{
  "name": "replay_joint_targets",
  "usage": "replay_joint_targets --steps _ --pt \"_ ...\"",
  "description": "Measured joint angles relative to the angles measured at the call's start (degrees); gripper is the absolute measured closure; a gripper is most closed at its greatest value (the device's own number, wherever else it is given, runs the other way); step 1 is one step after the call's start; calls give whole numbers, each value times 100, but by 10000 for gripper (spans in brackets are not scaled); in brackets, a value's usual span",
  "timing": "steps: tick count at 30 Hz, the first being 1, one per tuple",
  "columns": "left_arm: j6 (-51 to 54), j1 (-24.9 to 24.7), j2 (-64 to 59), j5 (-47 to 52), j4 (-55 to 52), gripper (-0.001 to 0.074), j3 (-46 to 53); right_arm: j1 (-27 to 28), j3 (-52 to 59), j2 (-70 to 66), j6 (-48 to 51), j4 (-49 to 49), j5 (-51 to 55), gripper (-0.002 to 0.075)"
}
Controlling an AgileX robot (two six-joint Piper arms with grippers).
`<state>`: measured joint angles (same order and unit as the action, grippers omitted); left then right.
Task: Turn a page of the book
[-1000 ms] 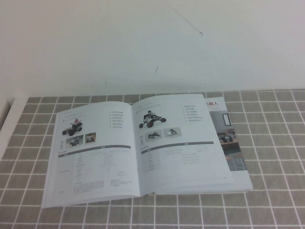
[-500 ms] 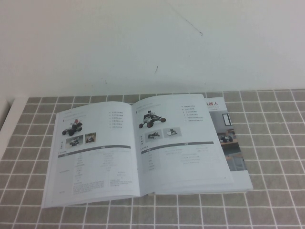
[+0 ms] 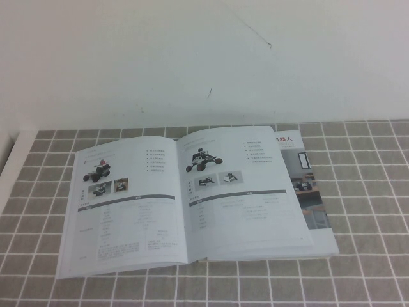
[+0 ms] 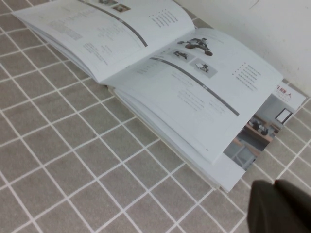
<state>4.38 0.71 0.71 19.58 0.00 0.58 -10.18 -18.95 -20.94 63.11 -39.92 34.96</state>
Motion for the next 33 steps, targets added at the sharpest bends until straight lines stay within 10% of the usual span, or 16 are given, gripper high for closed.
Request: replay_joint_targets --steps 17,25,33 --pt "0 0 0 0 0 739 0 516 0 2163 409 70 -256 729" --pt "0 0 0 0 0 739 0 516 104 2173 -4245 2723 -406 729" --pt "0 0 0 0 0 739 0 516 1782 2173 -5300 3711 -2826 729"
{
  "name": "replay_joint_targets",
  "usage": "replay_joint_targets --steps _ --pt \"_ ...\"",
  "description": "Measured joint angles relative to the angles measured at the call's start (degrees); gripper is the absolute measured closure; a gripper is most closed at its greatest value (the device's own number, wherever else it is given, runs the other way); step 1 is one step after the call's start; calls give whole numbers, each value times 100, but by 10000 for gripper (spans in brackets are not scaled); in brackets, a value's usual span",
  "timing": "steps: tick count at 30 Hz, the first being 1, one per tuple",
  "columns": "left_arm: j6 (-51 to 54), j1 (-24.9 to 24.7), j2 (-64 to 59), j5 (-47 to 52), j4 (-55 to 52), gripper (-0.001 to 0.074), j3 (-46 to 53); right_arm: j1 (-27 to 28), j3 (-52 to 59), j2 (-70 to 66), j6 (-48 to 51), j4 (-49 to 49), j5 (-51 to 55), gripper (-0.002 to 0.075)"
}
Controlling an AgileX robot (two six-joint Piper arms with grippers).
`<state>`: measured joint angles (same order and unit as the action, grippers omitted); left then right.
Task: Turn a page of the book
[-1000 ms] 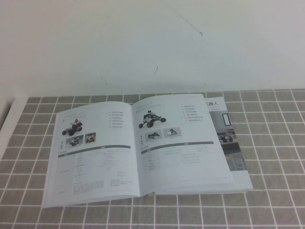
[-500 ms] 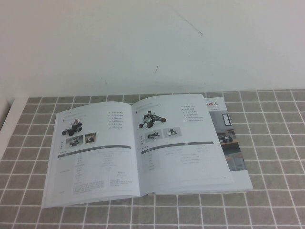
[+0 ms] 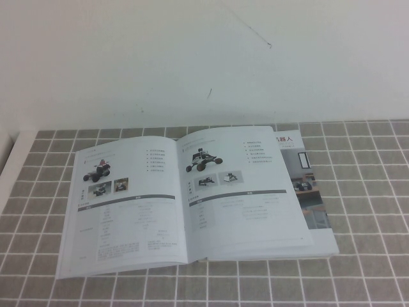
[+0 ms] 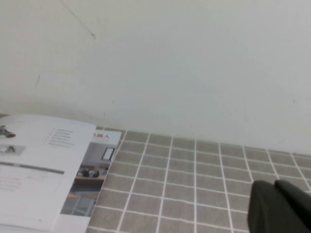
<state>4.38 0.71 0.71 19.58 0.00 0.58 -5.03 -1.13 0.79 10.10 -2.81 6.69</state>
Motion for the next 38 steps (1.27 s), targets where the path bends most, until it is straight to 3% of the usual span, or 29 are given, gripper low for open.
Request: replay_joint_targets --steps 5,14,38 --pt "0 0 0 0 0 739 0 0 263 0 -35 29 -48 729" --pt "0 0 0 0 0 739 0 5 237 0 -35 42 1319 729" --pt "0 0 4 0 0 739 0 5 232 0 -35 42 1350 729"
